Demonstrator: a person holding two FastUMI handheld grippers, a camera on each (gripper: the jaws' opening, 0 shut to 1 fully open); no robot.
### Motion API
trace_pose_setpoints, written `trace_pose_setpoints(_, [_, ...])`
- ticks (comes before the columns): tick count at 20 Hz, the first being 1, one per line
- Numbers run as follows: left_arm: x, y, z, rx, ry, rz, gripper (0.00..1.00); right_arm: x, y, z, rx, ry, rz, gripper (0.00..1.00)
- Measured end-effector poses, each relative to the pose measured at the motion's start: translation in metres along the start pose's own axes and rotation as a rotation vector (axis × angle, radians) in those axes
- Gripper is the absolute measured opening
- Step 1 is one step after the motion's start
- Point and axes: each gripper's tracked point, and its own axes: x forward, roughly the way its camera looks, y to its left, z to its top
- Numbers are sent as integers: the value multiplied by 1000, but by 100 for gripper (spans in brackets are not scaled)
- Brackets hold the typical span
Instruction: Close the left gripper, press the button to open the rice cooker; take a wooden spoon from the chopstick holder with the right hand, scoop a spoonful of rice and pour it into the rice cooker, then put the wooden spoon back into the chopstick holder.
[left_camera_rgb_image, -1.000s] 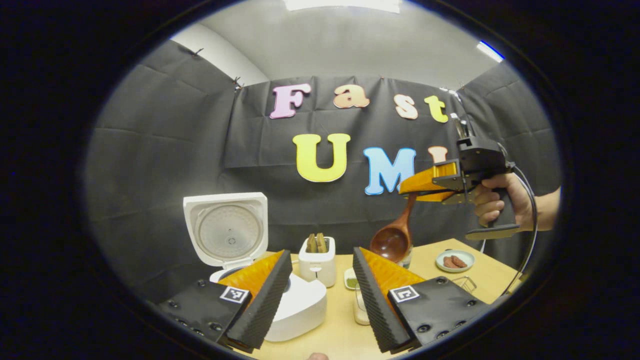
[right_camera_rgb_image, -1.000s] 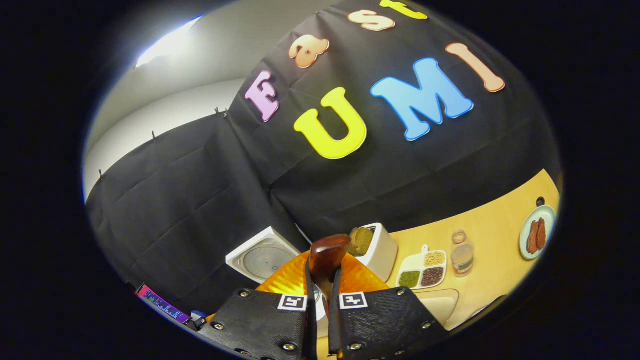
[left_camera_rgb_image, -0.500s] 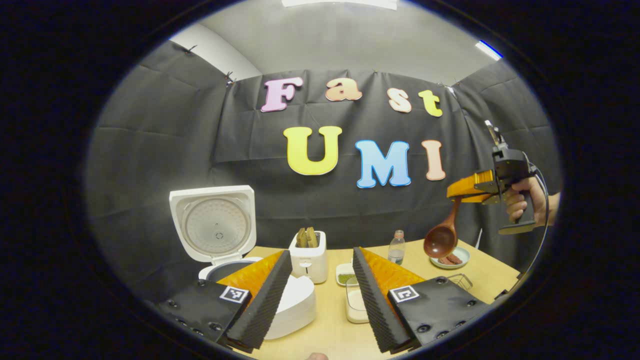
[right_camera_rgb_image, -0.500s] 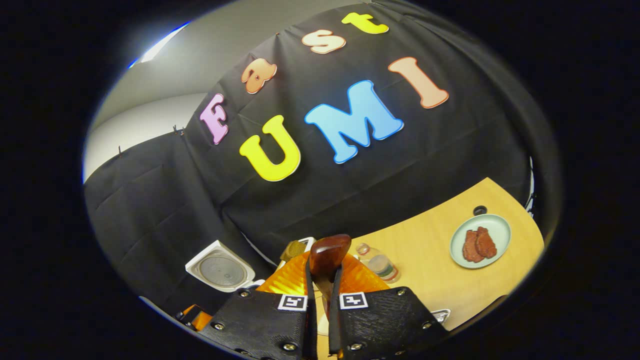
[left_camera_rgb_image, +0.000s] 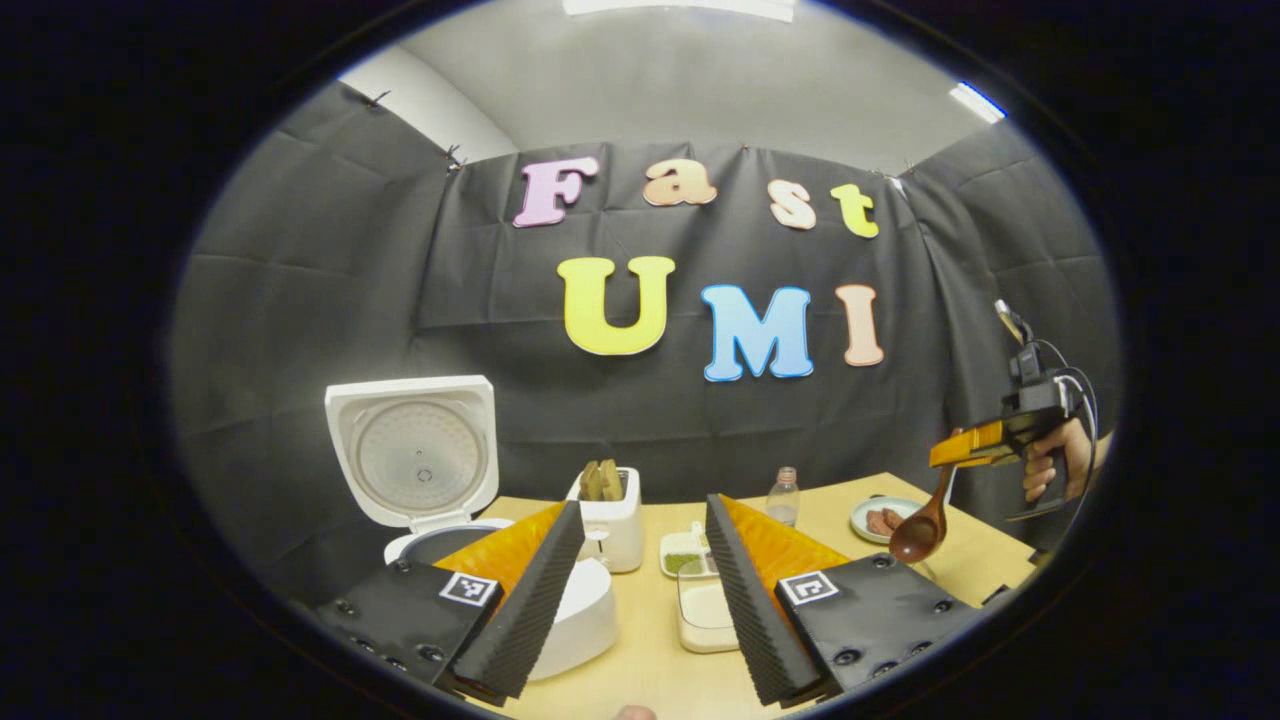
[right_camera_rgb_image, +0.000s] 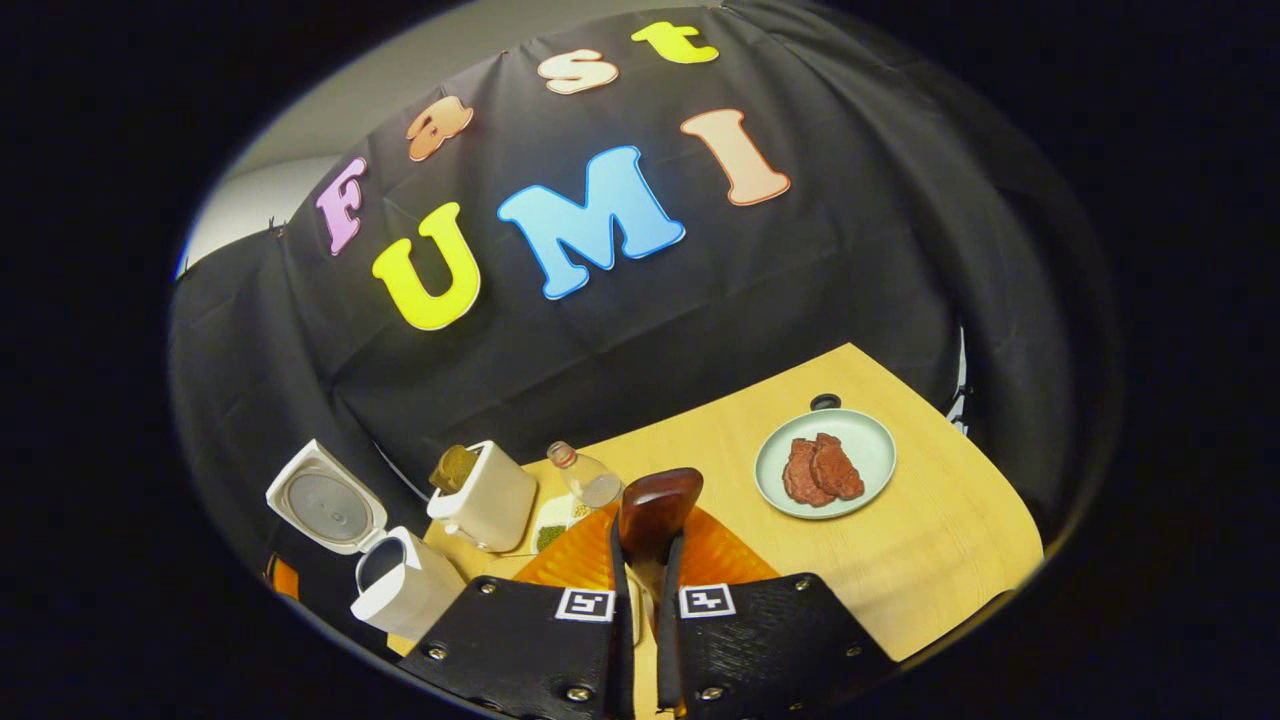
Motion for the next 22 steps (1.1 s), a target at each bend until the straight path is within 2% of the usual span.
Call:
trace_pose_setpoints(2, [-1, 0, -1, 2, 4, 1, 87, 5, -11, -13, -19, 14, -39, 9])
trace_pose_setpoints(7, [-7, 8, -3, -6, 13, 22, 89, 23, -21, -52, -6, 75, -75, 9])
trace_pose_setpoints(10, [-14, 14, 2, -10, 6, 37, 86, 35, -24, -72, -13, 102, -94, 10])
trace_pose_setpoints(18, [-24, 20, 3, -1, 8, 61, 87, 46, -30, -95, -30, 132, -112, 9])
trace_pose_setpoints(22, [-24, 18, 3, -9, 3, 60, 87, 44, -25, -96, -93, 123, -108, 9])
